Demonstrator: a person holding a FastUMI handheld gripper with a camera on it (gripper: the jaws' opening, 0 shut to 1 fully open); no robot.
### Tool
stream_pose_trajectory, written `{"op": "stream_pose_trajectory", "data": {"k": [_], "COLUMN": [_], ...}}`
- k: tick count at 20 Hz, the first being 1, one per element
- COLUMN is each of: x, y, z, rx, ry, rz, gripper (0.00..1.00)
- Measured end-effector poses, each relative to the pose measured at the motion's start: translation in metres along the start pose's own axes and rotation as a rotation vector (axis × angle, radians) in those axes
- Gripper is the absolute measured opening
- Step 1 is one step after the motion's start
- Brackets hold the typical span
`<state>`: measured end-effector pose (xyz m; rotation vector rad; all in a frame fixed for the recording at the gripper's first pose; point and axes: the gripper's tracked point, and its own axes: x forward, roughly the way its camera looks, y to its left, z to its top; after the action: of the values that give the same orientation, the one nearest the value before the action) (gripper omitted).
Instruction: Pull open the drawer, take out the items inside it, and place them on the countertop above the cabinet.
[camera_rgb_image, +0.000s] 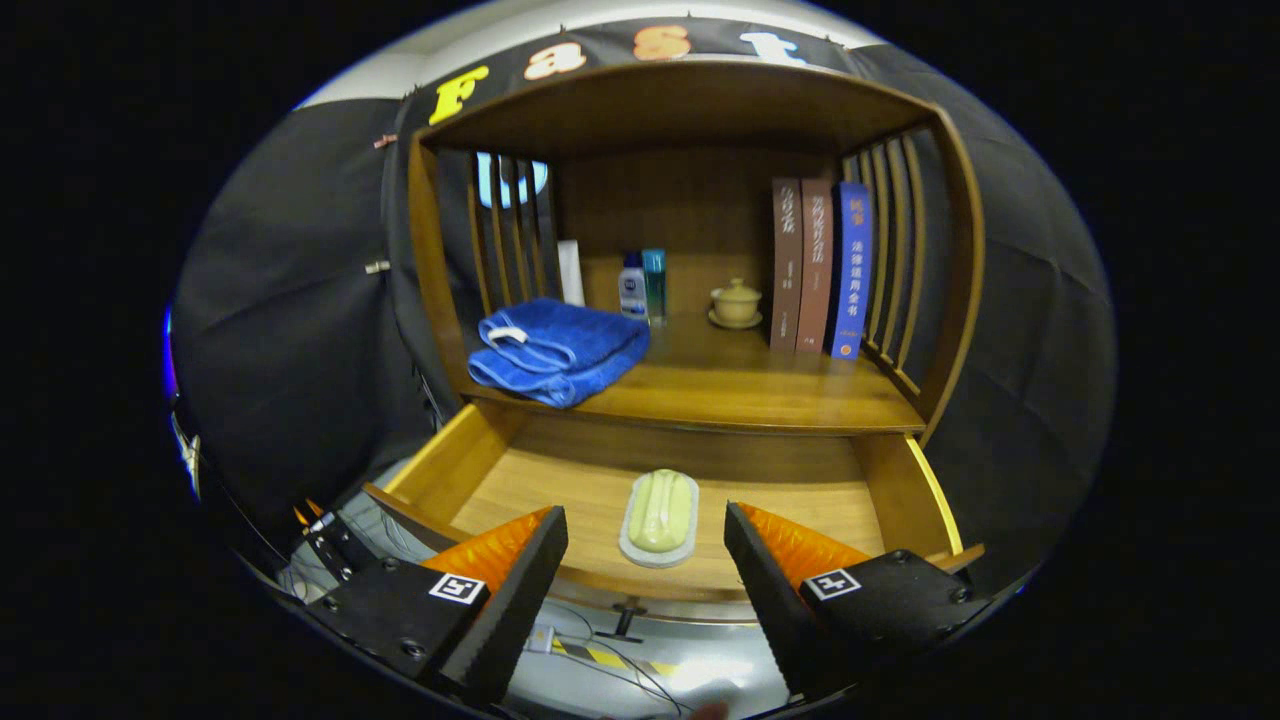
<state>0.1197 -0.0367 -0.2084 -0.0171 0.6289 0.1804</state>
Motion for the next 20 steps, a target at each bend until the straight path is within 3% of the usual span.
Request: {"op": "stream_pose_trajectory", "data": {"k": [7, 12, 14, 17, 18, 19, 20], "x": [0.089, 0.129, 0.138, 0.148, 0.147, 0.150, 0.149], "y": [0.002, 0.001, 0.002, -0.002, -0.008, -0.013, -0.008], "z": [-0.028, -0.058, -0.068, -0.068, -0.060, -0.057, -0.063], "rx": [0.013, 0.033, 0.046, 0.041, 0.043, 0.060, 0.097], "ry": [0.315, 0.442, 0.474, 0.463, 0.438, 0.439, 0.450], "rz": [-0.039, -0.096, -0.107, -0.136, -0.164, -0.176, -0.160], "gripper": [0.99, 0.94, 0.84, 0.59, 0.59, 0.23, 0.23]}}
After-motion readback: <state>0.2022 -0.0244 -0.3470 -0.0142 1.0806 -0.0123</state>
